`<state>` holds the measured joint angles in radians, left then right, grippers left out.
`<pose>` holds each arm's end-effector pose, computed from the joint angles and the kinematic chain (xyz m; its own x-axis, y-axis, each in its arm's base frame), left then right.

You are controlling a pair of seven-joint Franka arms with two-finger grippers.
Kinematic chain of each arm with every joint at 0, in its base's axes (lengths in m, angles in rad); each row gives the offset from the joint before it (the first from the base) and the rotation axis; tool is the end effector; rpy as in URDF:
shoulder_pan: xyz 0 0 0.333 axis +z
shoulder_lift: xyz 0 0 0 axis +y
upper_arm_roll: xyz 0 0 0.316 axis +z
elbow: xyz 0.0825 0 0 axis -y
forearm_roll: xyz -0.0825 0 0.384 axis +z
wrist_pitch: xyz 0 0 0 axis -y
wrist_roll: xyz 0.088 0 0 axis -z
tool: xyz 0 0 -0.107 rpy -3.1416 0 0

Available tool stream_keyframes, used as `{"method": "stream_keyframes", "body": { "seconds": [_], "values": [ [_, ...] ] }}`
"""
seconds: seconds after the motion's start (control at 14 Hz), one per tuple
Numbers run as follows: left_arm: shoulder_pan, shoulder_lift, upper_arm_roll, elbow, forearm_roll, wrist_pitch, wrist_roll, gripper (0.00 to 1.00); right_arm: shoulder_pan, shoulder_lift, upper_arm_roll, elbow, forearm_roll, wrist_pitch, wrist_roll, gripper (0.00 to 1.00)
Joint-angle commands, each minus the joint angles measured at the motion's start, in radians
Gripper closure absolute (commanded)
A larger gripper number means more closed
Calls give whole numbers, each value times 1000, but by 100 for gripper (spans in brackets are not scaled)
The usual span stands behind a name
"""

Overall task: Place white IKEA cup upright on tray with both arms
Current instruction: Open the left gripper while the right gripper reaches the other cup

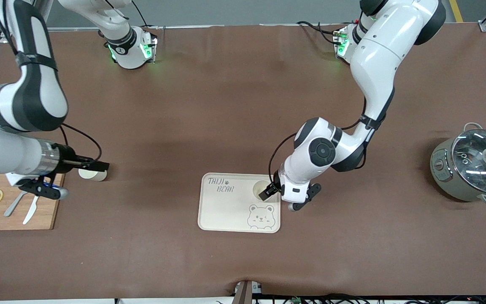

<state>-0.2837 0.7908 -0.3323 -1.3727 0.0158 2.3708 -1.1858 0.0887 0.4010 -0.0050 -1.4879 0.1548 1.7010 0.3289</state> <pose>0.6509 -0.3868 0.2864 0.7822 0.6120 -0.1167 0.6158 -0.7307 0.2949 0.6531 0.0699 0.4295 0.9389 -0.2606 -0.2248 -0.2835 -0.9560 -0.0760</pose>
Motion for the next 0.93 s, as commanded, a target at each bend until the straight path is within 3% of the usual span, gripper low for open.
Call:
{"method": "stream_keyframes", "body": {
  "seconds": [0.0, 0.21, 0.36, 0.71, 0.79, 0.86],
  "values": [
    [27, -100, 7, -25, 33, -18, 12, 0, -17, 28, -9, 3, -4, 23, 22, 0],
    [44, -151, 7, -29, 35, -77, 73, 0, -40, 90, -9, -29, -176, 109, 22, 0],
    [86, -185, 7, -29, 35, -129, 127, 0, -72, 90, -7, -118, -195, 230, 22, 0],
    [173, -249, 7, -39, 35, -252, 317, 0, -93, 95, -7, -270, -195, 339, 22, 0],
    [191, -271, 7, -40, 36, -283, 346, 0, -92, 93, -7, -294, -195, 347, 22, 3],
    [219, -284, 7, -42, 36, -324, 395, 0, -90, 90, -7, -305, -195, 347, 22, 18]
  ]
}}
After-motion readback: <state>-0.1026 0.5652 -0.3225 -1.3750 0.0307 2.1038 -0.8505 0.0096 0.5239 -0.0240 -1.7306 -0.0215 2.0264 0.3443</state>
